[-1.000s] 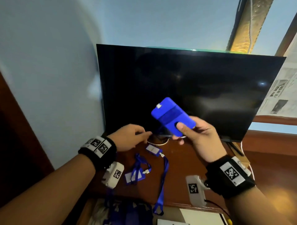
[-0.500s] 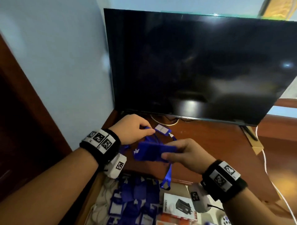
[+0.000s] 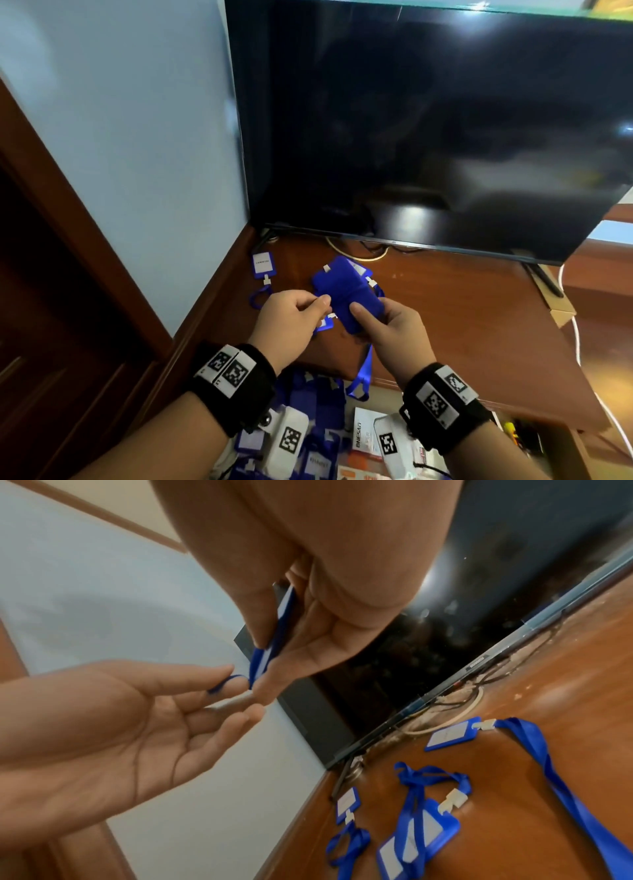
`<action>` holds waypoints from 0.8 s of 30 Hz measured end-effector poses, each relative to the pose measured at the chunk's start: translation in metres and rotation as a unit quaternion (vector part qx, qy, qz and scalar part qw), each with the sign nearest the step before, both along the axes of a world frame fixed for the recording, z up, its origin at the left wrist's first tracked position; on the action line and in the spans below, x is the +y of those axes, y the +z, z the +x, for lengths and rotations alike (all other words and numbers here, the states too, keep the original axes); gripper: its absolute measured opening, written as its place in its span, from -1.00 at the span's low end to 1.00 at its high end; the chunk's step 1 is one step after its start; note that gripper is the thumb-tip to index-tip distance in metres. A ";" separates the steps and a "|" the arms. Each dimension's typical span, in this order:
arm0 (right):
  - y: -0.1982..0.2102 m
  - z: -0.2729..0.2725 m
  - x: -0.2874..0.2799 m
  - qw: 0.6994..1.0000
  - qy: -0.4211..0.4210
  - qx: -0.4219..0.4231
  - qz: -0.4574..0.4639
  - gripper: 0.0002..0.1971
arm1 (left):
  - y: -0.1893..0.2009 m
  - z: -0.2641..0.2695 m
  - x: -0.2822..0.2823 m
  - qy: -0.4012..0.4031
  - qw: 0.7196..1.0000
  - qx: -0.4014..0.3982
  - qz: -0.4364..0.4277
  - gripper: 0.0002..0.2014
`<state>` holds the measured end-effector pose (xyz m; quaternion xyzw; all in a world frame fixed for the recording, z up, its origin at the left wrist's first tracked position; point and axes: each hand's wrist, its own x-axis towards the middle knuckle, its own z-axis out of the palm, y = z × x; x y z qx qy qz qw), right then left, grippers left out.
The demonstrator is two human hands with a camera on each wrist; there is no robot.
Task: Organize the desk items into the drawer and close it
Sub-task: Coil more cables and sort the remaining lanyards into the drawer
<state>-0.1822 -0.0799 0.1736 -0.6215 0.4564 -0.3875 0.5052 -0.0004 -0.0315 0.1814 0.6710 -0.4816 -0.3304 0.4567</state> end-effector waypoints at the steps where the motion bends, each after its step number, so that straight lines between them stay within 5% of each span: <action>1: -0.003 0.002 0.002 1.000 0.005 0.006 0.015 -0.84 | -0.004 0.001 -0.002 0.007 1.000 0.018 0.015 -0.76; 5: -0.014 0.010 0.013 0.998 0.026 0.012 0.058 -0.87 | -0.016 0.000 -0.002 0.016 0.992 0.110 0.058 -0.76; 10: -0.039 0.014 0.022 0.980 0.044 0.171 -0.093 -0.95 | -0.025 0.004 0.003 0.027 0.981 0.172 0.084 -0.61; 13: -0.051 0.018 0.028 0.942 0.090 0.245 -0.210 -0.72 | -0.030 0.005 0.003 0.011 0.988 0.134 0.081 -0.32; 16: -0.059 0.020 0.030 0.910 0.121 0.317 -0.240 -0.45 | -0.036 0.004 0.003 0.018 0.989 0.114 0.089 -0.25; 20: -0.068 0.010 0.028 0.878 0.220 0.374 -0.203 -0.09 | -0.070 0.014 0.004 0.056 0.981 0.143 0.119 -0.36; 24: -0.082 -0.013 0.025 0.873 0.271 0.382 -0.132 -0.10 | -0.119 0.034 0.018 0.039 0.979 0.096 0.174 -0.73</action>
